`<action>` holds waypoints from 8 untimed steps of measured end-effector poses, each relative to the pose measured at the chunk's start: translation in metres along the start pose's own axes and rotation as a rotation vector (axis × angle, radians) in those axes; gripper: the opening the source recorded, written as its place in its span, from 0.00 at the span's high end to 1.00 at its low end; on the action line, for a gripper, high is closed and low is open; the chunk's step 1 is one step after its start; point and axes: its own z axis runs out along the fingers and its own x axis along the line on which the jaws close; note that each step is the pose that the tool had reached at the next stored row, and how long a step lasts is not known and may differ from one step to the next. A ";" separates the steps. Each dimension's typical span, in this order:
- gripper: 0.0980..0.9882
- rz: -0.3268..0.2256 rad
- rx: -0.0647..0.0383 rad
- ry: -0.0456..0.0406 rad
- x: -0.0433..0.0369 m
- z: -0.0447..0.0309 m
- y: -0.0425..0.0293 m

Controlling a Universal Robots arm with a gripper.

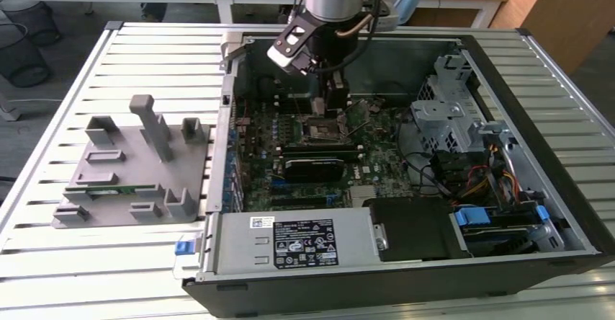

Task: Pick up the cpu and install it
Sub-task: 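Place the cpu into insertion slot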

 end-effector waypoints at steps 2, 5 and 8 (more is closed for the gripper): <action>0.51 0.000 0.000 0.0000 0.0002 0.0016 -0.0001; 0.51 0.000 0.000 0.0001 0.0005 0.0045 -0.0002; 0.51 0.000 0.000 -0.0001 0.0005 0.0044 -0.0002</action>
